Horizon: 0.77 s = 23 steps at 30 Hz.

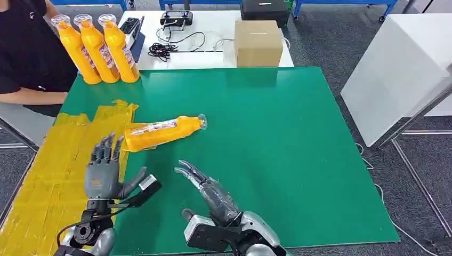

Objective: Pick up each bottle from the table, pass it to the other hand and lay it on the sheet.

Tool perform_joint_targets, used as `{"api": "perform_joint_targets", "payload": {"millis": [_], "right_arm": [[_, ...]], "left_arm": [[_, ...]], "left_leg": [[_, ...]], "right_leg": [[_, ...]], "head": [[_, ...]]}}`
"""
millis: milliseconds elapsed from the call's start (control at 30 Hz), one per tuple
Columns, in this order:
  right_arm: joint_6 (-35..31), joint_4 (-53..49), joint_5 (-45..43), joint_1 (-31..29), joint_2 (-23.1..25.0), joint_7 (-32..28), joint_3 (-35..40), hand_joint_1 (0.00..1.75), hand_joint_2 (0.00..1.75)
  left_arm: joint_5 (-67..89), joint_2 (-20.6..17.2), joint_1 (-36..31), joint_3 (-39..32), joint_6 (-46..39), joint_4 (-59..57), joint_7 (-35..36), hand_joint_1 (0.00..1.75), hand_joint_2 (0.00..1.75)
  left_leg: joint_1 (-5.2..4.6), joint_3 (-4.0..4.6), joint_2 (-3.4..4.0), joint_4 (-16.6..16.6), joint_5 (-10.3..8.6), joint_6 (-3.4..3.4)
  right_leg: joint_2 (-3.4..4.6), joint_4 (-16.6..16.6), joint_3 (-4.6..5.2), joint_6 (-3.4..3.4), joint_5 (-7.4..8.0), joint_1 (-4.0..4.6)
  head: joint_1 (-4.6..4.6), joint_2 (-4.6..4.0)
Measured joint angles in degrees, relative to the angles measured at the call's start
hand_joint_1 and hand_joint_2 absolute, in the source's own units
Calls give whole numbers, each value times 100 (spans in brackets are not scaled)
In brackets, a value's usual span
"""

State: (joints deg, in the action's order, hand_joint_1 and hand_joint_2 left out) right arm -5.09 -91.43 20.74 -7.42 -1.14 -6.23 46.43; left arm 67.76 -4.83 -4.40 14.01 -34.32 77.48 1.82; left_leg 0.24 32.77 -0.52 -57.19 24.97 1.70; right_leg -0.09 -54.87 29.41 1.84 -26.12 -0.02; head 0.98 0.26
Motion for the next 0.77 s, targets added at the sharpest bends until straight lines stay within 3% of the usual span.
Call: {"api": "perform_joint_targets", "payload": {"millis": [133, 267, 400, 633, 767], "right_arm": [[-136, -92, 72, 100, -26, -140, -66, 0, 0], [-1179, -403, 297, 460, -4, -1070, -337, 0, 0], [-1897, -801, 230, 776, 33, -1652, -711, 0, 0], [-1969, -1075, 186, 990, 79, -1731, -955, 0, 0], [-2442, -1239, 31, 1173, 129, -2201, -1141, 0, 0]], "left_arm": [[-1377, 218, 12, -98, 487, 37, -874, 0, 0], [-4958, 528, 302, -245, 2602, 681, -2673, 0, 0], [-7464, 795, 640, 5, 3310, 1691, -3167, 0, 0], [-6765, 883, 865, 205, 3336, 2343, -3220, 0, 0], [-6891, 981, 946, 437, 3520, 2564, -3539, 0, 0]], "left_leg": [[-5, 2, 7, -1, 1, 0], [-8, 12, -2, -2, 2, 0], [-10, 13, 5, -1, 6, 1], [-1, 8, 6, 0, 2, -2], [-1, 7, -2, 0, 1, -1]], "right_leg": [[2, 1, 2, 0, 0, -3], [-2, 1, 7, 1, 0, -5], [2, 3, 12, 1, -1, -5], [1, 2, 12, 0, 0, -1], [-2, 1, 10, 0, 0, -1]], "head": [[-4, 0], [-4, 0], [-4, 0], [-9, 0], [-7, 0]]}}
